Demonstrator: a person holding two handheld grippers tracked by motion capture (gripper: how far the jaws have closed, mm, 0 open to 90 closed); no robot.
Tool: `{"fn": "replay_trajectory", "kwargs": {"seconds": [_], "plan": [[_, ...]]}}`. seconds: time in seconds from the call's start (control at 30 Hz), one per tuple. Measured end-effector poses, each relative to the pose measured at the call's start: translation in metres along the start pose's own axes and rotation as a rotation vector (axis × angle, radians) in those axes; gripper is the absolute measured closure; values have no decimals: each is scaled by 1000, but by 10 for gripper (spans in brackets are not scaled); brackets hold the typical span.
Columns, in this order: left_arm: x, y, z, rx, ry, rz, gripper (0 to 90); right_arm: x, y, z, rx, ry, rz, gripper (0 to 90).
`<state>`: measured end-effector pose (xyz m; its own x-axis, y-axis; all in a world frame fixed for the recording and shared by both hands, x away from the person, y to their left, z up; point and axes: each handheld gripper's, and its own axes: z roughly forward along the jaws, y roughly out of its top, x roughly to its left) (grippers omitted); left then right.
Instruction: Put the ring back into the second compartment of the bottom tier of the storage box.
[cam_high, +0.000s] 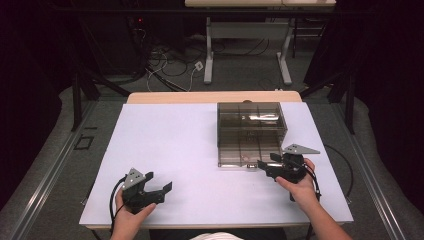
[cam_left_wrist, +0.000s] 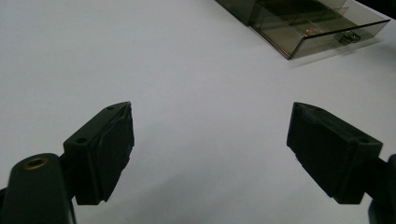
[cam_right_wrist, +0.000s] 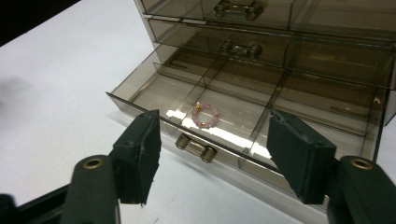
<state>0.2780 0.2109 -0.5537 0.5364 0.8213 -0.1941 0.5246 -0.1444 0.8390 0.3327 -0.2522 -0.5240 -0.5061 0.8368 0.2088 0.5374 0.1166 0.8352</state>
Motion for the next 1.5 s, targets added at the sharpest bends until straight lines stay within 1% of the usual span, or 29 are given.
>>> {"fn": "replay_trajectory", "kwargs": {"seconds": [0.1, 0.17, 0.23, 0.33, 0.43, 0.47, 0.5, 0.63, 0.7, 0.73, 0.77, 0.83, 0.87, 0.9, 0.93, 1.0, 1.07, 1.1, 1.17, 1.2, 1.27, 1.3, 1.33, 1.37, 1.47, 1.5], "plan": [[1, 0, -1, -1, -2, 0, 151, -1, -3, 1, -14, -23, -20, 404], [1, 1, -1, -5, -2, 0, 151, -1, -5, 2, 2, -24, -6, 426], [1, 1, -1, -9, -4, 2, 152, 0, -7, 3, 14, -31, -28, 442], [0, 1, -1, -8, -6, 5, 151, 3, -10, 4, 26, -60, -43, 499], [-1, 2, -1, -7, -9, 9, 152, 4, -13, 5, 41, -72, -36, 547], [-1, 2, 0, -8, -10, 10, 151, 4, -14, 6, 61, -83, -36, 555], [-1, 2, 0, -7, -10, 10, 151, 4, -15, 7, 61, -89, -32, 567], [-1, 3, 0, -6, -13, 14, 151, 4, -17, 9, 91, -96, -11, 595], [-1, 3, 1, -4, -14, 18, 151, 3, -18, 10, 103, -97, -16, 614], [-1, 3, 1, -4, -14, 19, 152, 4, -18, 10, 106, -99, -10, 628], [-1, 3, 1, -4, -14, 19, 151, 4, -19, 10, 113, -109, -20, 632], [-1, 3, 0, -6, -15, 19, 151, 5, -20, 12, 120, -114, -18, 649], [-1, 3, 0, -6, -15, 19, 151, 5, -20, 12, 123, -127, -23, 665], [-2, 3, 0, -8, -15, 19, 152, 6, -20, 13, 126, -132, -13, 679], [-1, 3, 0, -8, -13, 20, 151, 6, -21, 13, 131, -142, -16, 700], [-2, 3, 0, -8, -15, 19, 151, 6, -21, 14, 137, -138, -5, 755], [-2, 3, 0, -7, -15, 20, 151, 5, -21, 14, 143, -150, -13, 795], [-2, 3, 0, -7, -15, 20, 151, 5, -21, 15, 143, -149, -14, 813], [-2, 3, 0, -8, -15, 19, 151, 4, -21, 16, 153, -161, -12, 846], [-2, 3, 0, -8, -15, 19, 151, 4, -21, 16, 159, -160, -4, 861], [-2, 3, 0, -8, -15, 19, 151, 3, -22, 17, 169, -163, -4, 887], [-2, 3, 0, -8, -15, 19, 151, 2, -22, 18, 172, -166, -13, 897], [-2, 3, 0, -9, -15, 20, 151, 2, -22, 18, 175, -167, -14, 900], [-2, 3, 0, -10, -16, 20, 152, 3, -22, 19, 182, -171, -4, 900], [-2, 3, 0, -9, -16, 20, 152, 2, -22, 21, 190, -183, -15, 900], [-2, 3, 0, -10, -16, 20, 151, 2, -23, 21, 194, -182, -11, 900]]}}
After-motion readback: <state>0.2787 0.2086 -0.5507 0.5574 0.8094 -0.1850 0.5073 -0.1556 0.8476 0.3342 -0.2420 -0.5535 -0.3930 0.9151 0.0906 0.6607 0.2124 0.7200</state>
